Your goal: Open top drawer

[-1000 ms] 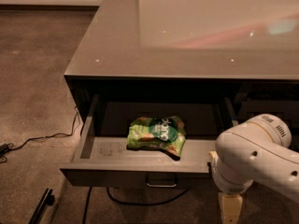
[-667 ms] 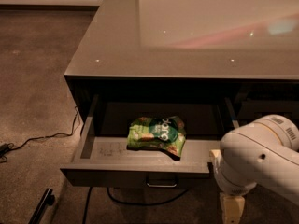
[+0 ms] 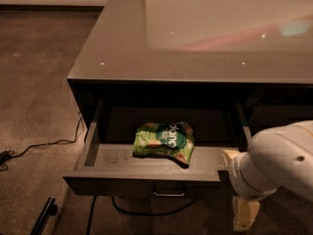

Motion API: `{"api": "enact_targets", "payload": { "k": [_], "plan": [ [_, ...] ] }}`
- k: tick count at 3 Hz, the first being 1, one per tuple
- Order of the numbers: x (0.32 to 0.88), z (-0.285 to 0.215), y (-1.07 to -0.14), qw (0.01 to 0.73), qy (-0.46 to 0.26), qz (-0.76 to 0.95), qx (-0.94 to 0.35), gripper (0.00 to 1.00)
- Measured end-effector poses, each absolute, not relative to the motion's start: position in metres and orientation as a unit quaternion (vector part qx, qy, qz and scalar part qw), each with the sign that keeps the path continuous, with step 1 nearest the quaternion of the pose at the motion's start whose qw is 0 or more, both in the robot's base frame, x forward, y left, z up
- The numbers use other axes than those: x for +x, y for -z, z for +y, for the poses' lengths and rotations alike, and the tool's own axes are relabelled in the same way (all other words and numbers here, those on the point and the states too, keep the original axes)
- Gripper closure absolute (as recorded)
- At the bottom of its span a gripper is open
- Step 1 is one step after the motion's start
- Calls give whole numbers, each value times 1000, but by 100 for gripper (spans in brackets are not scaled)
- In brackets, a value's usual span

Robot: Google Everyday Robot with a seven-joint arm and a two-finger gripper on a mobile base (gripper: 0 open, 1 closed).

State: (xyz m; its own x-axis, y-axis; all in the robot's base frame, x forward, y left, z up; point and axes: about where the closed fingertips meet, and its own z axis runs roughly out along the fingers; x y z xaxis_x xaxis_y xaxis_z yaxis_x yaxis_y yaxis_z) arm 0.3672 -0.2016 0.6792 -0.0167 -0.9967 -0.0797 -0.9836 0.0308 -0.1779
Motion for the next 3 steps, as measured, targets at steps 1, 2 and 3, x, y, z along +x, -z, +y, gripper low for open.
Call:
{"api": "enact_targets", "payload": {
  "k": [1,2,3],
  "plan": [
    [387,-200,-694,155,12,703,-694,0],
    [402,-193,-714,205,-11,683,-701,0],
    [403,-190,-717,209,-9,675,-708,0]
  ]
}}
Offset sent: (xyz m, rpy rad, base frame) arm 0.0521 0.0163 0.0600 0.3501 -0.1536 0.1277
